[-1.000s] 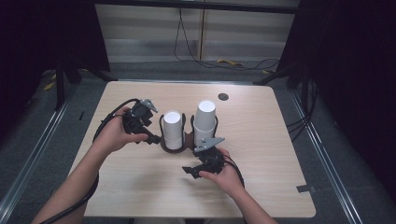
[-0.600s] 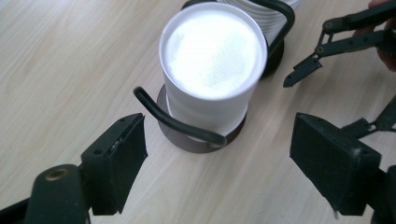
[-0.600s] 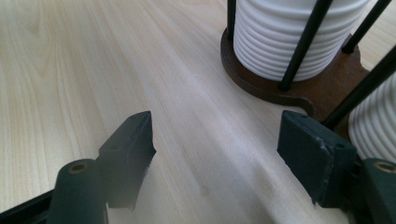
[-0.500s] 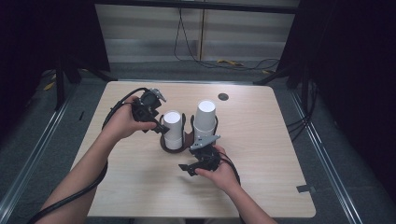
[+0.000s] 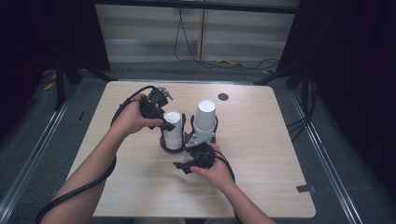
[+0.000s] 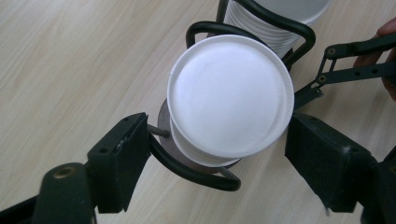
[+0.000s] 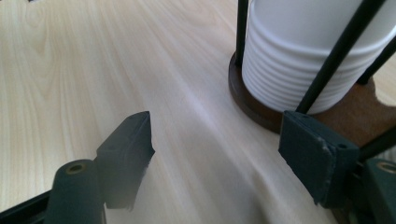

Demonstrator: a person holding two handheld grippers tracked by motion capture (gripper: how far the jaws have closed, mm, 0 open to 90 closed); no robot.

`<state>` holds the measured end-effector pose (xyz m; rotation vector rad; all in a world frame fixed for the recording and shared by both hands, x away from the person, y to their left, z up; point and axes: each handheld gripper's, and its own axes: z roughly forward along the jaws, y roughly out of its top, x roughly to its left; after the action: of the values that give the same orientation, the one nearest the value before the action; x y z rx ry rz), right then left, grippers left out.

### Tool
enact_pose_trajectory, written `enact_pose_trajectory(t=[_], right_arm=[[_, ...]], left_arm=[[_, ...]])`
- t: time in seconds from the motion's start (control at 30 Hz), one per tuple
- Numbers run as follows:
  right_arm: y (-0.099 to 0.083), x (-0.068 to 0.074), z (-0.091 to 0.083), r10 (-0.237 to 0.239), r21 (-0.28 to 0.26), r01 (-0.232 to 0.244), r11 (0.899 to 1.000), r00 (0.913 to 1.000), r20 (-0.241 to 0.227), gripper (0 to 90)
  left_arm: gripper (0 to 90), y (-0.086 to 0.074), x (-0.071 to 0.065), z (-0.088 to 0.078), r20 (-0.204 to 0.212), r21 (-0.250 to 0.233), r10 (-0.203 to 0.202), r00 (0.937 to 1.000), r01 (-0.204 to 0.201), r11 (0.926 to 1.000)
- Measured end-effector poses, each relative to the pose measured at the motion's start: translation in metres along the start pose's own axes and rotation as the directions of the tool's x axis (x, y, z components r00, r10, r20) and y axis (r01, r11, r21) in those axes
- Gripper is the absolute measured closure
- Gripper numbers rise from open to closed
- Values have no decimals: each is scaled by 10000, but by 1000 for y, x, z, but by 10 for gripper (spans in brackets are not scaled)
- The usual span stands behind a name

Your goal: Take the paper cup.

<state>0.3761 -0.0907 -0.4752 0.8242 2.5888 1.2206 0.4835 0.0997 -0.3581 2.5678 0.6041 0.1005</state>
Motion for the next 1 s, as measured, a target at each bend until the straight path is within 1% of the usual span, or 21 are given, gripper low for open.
enact_pose_trajectory(t=[0.07, 0.13, 0.17, 0.23, 0.3, 0.4, 0.47, 0.53, 0.57, 0.6, 0.67, 0.8, 0.83, 0.9, 1.0], right_arm=[[3, 0, 2, 20, -73, -20, 10000, 10000, 30, 255], [5, 0, 4, 119, -129, -120, 9998, 9999, -85, 255], [5, 0, 6, 126, -105, -127, 9999, 9999, -113, 256], [7, 0, 9, 42, -85, -43, 10000, 9999, -154, 254], [9, 0, 11, 119, -105, -121, 9999, 9998, -180, 251], [12, 1, 14, 114, -166, -116, 9998, 9999, -115, 240], [14, 1, 17, 89, -217, -90, 9997, 9999, -81, 235], [15, 1, 19, 53, -242, -54, 9997, 10000, -54, 233], [16, 1, 19, 56, -286, -58, 9996, 10000, -72, 233], [17, 1, 19, 53, -336, -57, 9994, 9999, -102, 233], [19, 2, 19, 85, -387, -90, 9992, 9999, -121, 233], [21, 2, 18, 62, -458, -67, 9989, 9999, -101, 233], [22, 2, 18, 55, -443, -59, 9990, 9999, -87, 233], [23, 2, 19, 9, -380, -11, 9993, 10000, -77, 233], [22, 2, 20, 10, -299, -10, 9996, 10000, -6, 228]], left_arm=[[220, 1, 0, 1, -68, 1, -40, 10000, 40, 10000], [221, 1, 0, 2, -153, -6, -7, 9999, 7, 10000], [222, 2, 1, 3, -157, 68, 50, 9999, -49, 10000], [214, 2, 2, 4, -149, 123, -98, 9998, 100, 9999], [198, 3, 3, 6, -97, 100, -123, 9999, 124, 9999], [175, 3, 3, 8, -112, 47, -227, 9997, 227, 9997], [170, 3, 4, 9, -122, 98, -125, 9998, 126, 9999], [168, 3, 4, 9, -134, 136, -106, 9999, 107, 9998], [168, 3, 4, 9, -128, 140, -114, 9999, 116, 9998], [168, 3, 4, 9, -110, 126, -207, 9997, 208, 9997], [164, 3, 4, 9, -82, 167, -234, 9997, 236, 9996], [163, 4, 2, 10, -161, 163, -227, 9996, 230, 9996], [167, 5, 3, 10, -168, 250, -134, 9998, 138, 9996], [173, 6, 4, 10, -140, 340, -122, 9998, 127, 9993], [166, 6, 4, 11, -152, 331, -128, 9998, 133, 9994]])
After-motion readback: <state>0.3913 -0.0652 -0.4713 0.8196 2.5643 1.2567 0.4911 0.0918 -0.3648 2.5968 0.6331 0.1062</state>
